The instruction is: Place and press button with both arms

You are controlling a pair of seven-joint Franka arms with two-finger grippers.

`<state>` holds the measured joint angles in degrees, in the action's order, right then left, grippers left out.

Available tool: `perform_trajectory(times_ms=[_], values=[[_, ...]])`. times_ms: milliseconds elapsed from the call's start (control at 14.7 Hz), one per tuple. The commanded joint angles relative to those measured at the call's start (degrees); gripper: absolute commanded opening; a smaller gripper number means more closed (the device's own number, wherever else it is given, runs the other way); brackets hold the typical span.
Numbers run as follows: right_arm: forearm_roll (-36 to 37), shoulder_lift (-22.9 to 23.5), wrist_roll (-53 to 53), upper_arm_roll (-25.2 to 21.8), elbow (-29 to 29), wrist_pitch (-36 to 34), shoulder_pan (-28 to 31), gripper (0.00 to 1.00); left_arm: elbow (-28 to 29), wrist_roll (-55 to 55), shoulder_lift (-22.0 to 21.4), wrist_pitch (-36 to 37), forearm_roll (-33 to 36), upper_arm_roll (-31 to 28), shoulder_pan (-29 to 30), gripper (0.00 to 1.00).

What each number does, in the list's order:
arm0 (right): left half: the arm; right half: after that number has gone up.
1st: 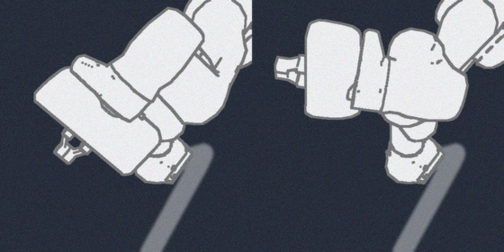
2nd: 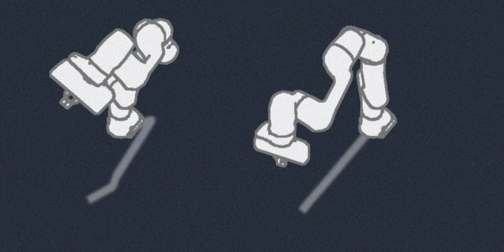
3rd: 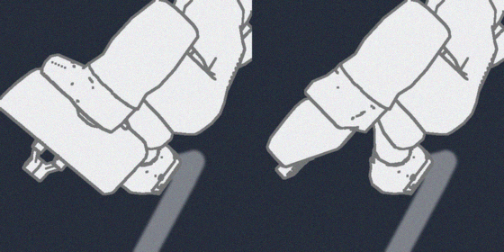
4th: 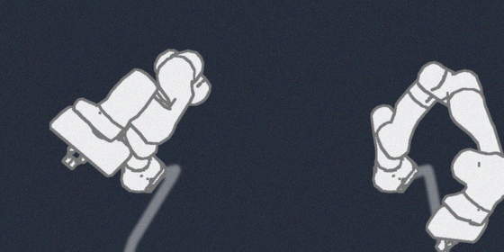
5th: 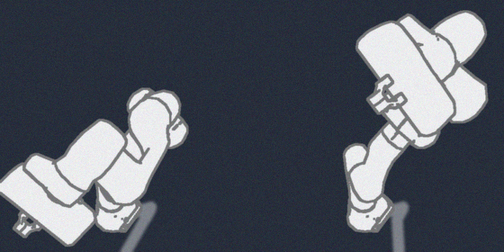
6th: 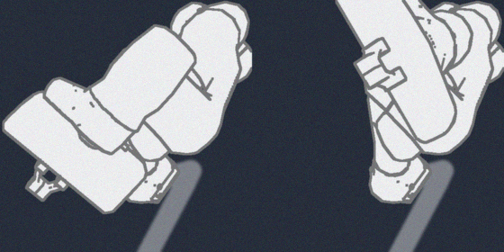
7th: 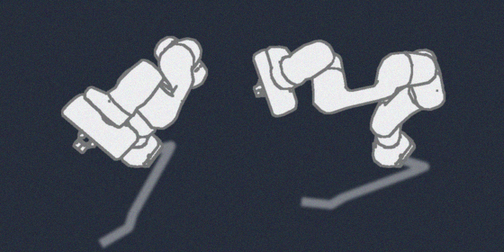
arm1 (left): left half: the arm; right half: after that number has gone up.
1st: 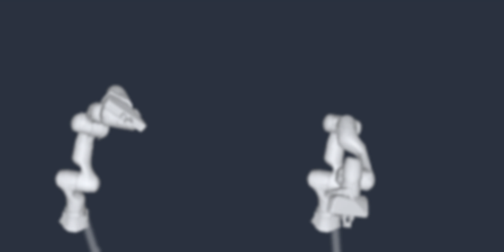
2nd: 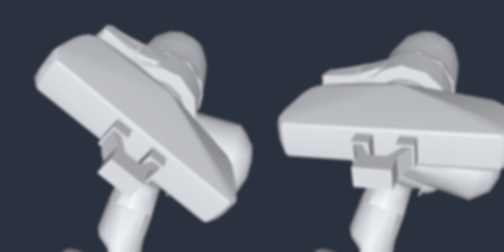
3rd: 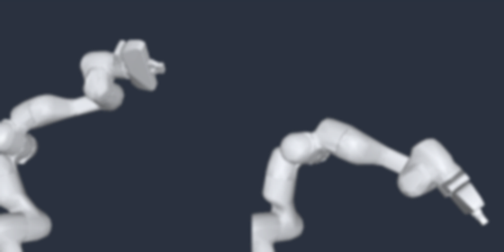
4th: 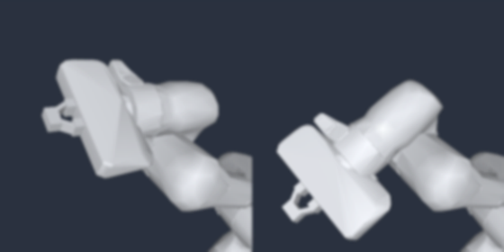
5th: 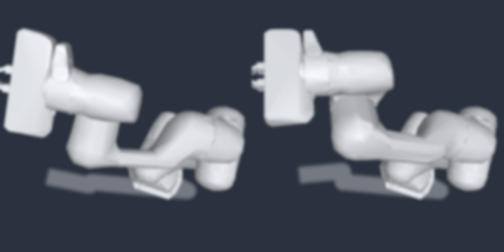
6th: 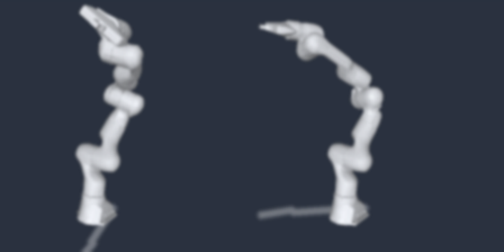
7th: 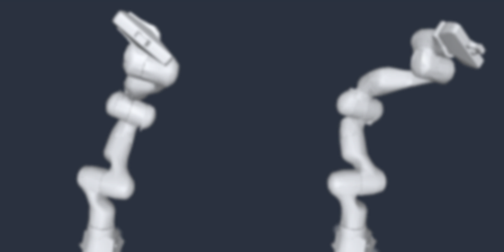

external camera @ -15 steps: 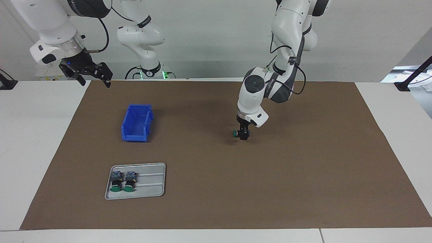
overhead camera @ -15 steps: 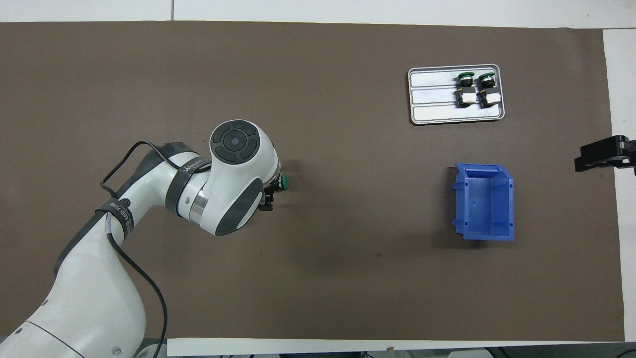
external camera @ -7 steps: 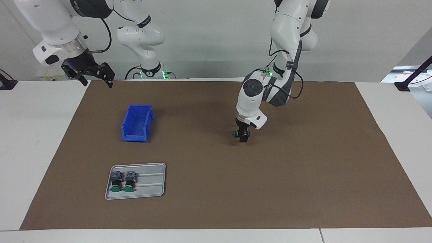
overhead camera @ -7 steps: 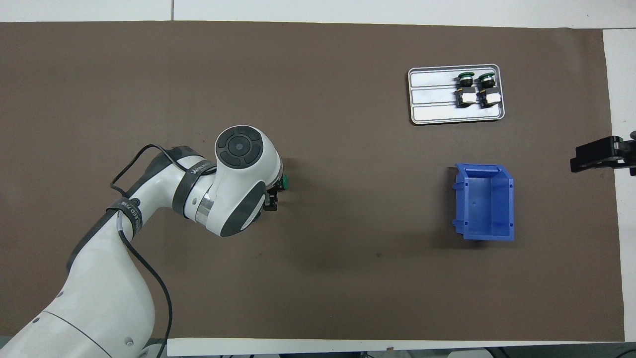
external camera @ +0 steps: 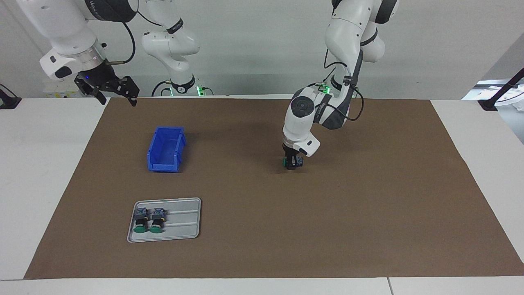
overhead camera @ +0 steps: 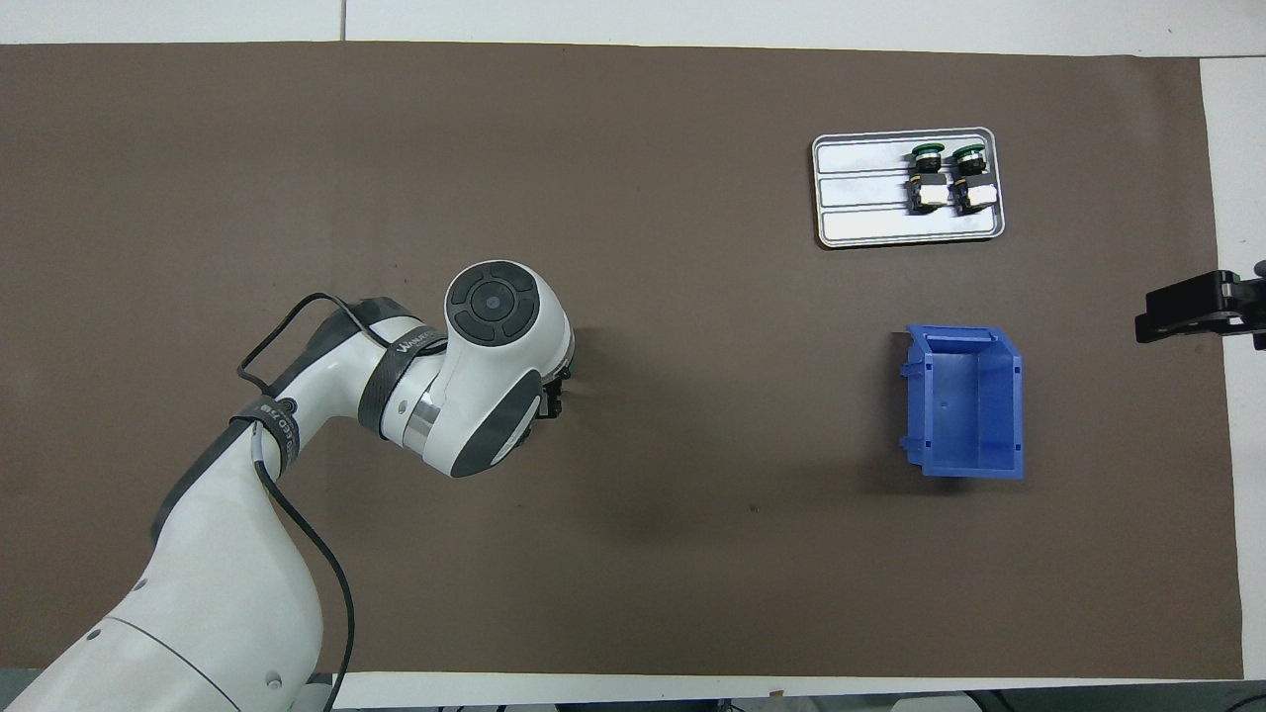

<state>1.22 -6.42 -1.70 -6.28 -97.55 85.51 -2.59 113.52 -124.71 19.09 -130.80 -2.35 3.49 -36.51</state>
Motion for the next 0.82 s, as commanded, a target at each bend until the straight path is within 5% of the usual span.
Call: perform_trajectory(times_ms=[0, 340, 749], values=[[-0.34, -0.52, 0.65, 0.21, -0.71, -0.17, 0.39, 0.98, 0.74, -0.36, -0.28, -1.22, -0.55, -0.68, -0.75, 0.32], [-0.34, -0.52, 0.65, 0.21, -0.71, -0.17, 0.39, 0.98, 0.30, 0.43, -1.16, -0.43, -0.55, -0.77, -0.05, 0.13], [-0.34, -0.52, 0.65, 0.21, -0.71, -0.17, 0.39, 0.98, 0.74, 2.54, -5.99, 0.37, -0.55, -0.68, 3.29, 0.13]])
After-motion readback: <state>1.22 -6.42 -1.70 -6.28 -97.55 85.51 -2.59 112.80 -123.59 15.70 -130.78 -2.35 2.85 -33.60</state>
